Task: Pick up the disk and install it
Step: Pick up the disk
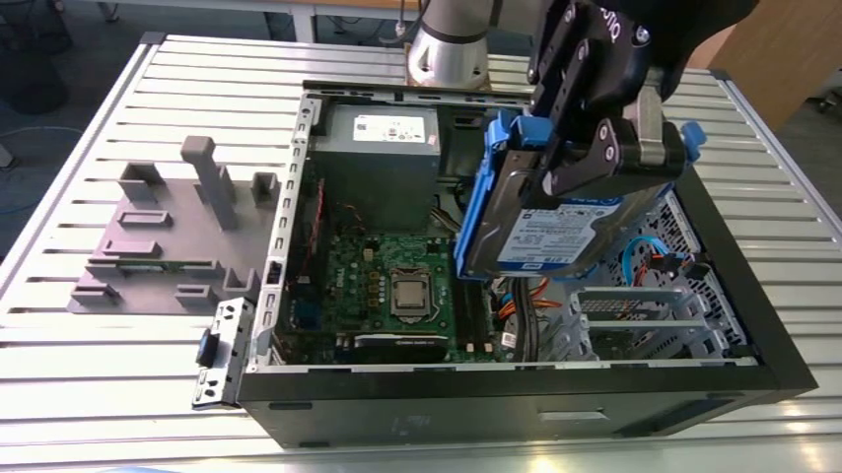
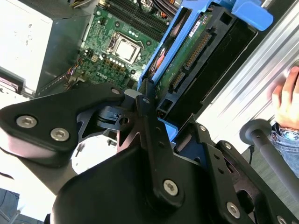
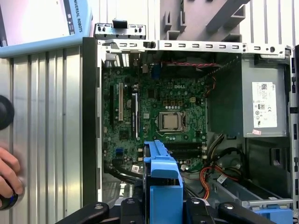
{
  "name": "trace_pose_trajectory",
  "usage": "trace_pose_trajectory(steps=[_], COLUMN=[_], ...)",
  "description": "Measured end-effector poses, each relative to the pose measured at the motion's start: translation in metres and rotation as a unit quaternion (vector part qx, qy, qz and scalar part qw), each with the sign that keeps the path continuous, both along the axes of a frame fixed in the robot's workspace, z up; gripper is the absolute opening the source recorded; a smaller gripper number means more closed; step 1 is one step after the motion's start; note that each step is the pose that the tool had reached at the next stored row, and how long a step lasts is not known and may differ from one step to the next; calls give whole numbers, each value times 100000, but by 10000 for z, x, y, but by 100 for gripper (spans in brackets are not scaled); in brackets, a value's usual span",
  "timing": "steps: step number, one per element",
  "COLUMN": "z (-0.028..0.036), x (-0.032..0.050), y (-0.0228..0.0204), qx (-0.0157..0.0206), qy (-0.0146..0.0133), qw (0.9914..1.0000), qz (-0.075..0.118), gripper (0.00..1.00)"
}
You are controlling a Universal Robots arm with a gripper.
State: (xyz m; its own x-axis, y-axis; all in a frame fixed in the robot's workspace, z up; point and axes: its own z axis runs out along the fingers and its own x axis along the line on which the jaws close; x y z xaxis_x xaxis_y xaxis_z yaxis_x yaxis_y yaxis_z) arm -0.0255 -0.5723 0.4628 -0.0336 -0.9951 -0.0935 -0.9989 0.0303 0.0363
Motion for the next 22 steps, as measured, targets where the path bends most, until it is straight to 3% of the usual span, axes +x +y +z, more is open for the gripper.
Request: trace_pose_trajectory(steps=[22], z=[-10], x=[79], y=[-46], qx=[-2], qy=[1], qw=[100000], qz=[1], gripper=[37])
